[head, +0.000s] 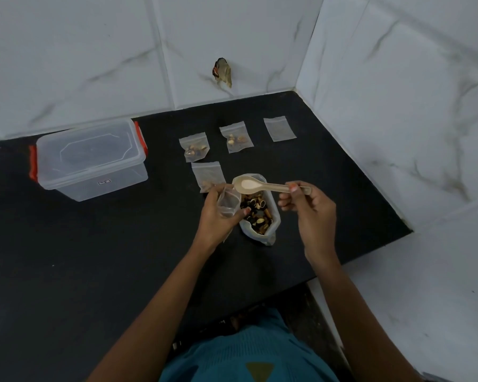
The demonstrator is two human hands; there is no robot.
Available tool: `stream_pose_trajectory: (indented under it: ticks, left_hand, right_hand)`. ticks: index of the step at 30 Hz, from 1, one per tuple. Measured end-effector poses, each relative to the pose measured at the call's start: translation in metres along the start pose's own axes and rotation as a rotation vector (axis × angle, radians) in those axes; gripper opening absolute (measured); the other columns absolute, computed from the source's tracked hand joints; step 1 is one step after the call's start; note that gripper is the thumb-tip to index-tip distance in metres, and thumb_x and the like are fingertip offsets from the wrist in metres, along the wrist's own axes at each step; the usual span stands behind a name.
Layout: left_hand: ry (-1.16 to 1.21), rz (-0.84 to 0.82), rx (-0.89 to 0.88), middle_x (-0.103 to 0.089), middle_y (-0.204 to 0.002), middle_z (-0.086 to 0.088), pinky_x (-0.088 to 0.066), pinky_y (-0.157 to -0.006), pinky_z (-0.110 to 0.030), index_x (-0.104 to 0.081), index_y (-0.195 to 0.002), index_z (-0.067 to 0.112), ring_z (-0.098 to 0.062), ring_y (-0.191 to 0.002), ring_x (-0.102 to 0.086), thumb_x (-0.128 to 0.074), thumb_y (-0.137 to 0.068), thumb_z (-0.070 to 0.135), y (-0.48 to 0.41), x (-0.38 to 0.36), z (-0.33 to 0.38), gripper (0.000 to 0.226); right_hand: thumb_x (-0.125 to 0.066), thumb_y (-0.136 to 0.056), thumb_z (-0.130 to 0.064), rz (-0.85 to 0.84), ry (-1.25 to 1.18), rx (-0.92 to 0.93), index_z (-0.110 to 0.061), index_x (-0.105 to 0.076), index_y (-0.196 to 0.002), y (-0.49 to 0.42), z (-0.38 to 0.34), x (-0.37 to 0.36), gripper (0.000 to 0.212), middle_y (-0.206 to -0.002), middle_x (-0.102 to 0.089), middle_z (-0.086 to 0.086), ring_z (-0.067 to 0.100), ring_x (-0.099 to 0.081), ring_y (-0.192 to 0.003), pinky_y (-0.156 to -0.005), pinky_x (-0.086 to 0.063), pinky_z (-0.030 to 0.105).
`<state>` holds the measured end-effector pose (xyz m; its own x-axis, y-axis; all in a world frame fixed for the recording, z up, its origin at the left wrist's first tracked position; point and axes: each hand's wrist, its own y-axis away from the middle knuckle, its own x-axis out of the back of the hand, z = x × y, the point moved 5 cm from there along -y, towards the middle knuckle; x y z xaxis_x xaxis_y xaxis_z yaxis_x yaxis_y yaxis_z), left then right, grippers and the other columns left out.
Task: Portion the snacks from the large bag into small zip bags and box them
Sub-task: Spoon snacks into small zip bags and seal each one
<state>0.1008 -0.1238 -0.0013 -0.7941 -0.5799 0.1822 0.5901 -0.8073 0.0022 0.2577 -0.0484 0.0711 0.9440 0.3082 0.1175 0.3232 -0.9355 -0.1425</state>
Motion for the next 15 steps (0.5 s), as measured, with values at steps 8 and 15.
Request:
stream_pose_trajectory:
  ticks: [8,15]
  left_hand:
    - [0.035,-0.001,0.09,-0.044,-0.107,0.02,-0.036,-0.076,0.001,-0.043,-0.116,0.017,-0.002,-0.111,-0.039,-0.072,-0.077,0.008,0.0,0.004,-0.014,0.05]
    - [0.092,-0.071,0.156,-0.046,-0.121,0.011,-0.04,-0.07,0.001,-0.043,-0.117,0.022,-0.002,-0.113,-0.04,-0.07,-0.079,0.006,-0.007,-0.001,-0.027,0.049]
  right_hand:
    - [-0.051,-0.093,-0.01,0.083,0.182,-0.055,-0.011,-0.063,-0.096,-0.01,0.042,0.005,0.013,-0.075,-0.062,-0.006,-0.001,-0.061,-0.067,-0.066,-0.051,0.015]
    - [-0.052,-0.092,-0.006,0.043,0.298,0.004,-0.015,-0.061,-0.086,-0.019,0.062,-0.017,0.013,-0.077,-0.061,0.002,0.004,-0.057,-0.069,-0.064,-0.046,0.008]
